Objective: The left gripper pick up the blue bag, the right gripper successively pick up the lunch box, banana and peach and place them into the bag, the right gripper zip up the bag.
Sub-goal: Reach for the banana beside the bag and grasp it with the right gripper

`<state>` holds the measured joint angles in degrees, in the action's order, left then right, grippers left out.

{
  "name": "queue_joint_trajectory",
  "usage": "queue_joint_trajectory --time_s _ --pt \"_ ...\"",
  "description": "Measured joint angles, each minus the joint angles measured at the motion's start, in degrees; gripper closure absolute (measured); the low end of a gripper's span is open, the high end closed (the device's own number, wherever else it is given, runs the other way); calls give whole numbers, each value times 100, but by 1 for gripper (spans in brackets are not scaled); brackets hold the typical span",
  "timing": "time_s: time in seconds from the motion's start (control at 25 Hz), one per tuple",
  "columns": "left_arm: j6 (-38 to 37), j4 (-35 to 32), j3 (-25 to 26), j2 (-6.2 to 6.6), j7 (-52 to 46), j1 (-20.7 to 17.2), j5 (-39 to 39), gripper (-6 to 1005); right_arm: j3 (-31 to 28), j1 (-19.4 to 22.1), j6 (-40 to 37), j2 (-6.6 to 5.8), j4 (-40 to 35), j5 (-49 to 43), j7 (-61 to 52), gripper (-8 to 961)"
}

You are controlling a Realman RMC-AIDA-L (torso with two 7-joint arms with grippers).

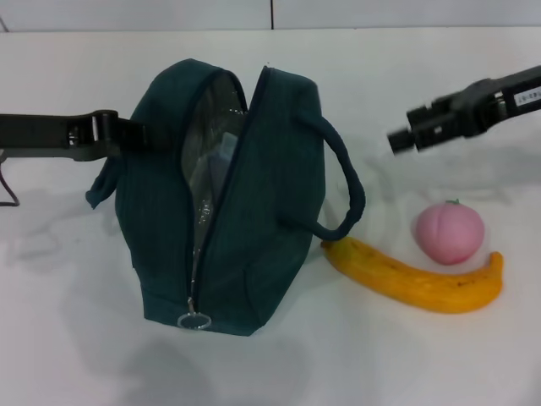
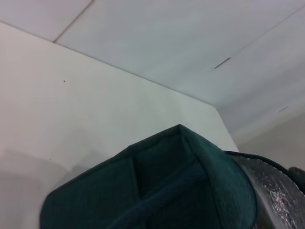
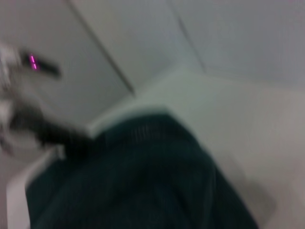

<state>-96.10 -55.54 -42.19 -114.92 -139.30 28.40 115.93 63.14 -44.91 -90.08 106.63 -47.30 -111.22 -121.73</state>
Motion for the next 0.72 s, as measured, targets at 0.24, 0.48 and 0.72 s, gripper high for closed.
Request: queue_joint_trajectory --time_s 0.24,0.48,0.72 --pt "-7 9 1 11 -31 -13 -3 967 33 -629 -1165 443 -1291 -2193 -829 134" --pt "-14 8 0 -5 -34 30 -4 967 731 -989 -1338 932 -1614 -3300 -1376 136" --pt "-9 13 0 -8 -36 85 -5 967 2046 -1174 -746 945 -1436 -3296 -1895 137"
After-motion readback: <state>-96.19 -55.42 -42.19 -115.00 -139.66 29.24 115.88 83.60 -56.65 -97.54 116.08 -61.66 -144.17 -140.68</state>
